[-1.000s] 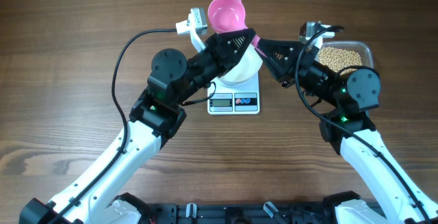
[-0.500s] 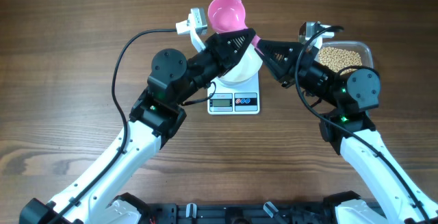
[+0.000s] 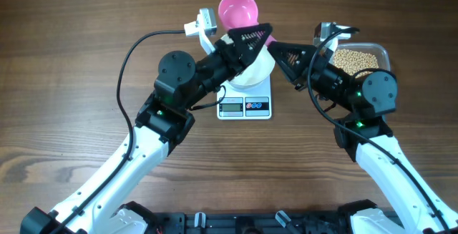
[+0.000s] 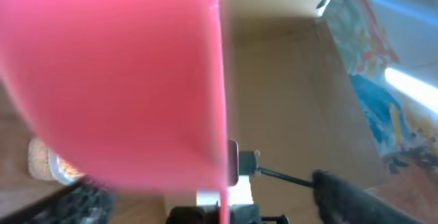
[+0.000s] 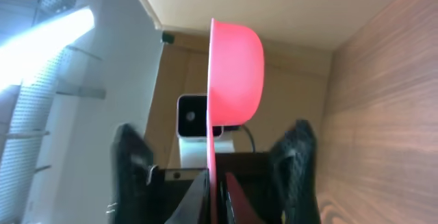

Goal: Scoop item into bowl and weigh 150g on scale

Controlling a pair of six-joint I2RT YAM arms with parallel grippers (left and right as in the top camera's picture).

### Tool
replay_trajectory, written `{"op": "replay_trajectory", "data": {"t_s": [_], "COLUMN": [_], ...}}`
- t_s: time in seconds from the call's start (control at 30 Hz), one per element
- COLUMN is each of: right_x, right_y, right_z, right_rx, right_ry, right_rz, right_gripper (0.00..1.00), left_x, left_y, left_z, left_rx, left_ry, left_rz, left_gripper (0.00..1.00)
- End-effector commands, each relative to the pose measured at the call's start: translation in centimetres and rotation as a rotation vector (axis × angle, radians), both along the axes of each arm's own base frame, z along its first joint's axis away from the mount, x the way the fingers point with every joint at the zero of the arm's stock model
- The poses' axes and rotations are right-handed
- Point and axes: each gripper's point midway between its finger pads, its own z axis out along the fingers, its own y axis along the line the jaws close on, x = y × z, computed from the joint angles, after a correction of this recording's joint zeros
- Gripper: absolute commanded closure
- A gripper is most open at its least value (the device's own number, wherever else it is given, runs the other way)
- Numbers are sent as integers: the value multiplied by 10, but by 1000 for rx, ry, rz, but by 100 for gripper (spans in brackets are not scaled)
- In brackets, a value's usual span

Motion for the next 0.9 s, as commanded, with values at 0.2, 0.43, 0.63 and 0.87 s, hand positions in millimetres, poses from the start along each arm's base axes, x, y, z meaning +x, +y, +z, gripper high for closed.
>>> {"op": "replay_trajectory", "data": {"t_s": [0.2, 0.43, 0.63, 0.87], "right_x": [36, 40, 25, 10], "right_y": [-39, -64, -126, -150], "right_z": [-26, -23, -4, -6], "right_rx": [-207, -546, -974, -1186], "right_ry": [-7, 25, 129, 126], "right_rz": [-200, -241, -455, -470], "right_gripper": [95, 95, 96, 96], "left_x": [-10, -18, -22, -33], "left_y": [-8, 13, 73, 83], "left_z": [-35, -84, -109, -102], "left_rx": [201, 528, 851, 919], "left_ry": [-30, -76, 94, 104], "left_rz": [-78, -69, 31, -11], "left_gripper": [0, 0, 0, 0]}}
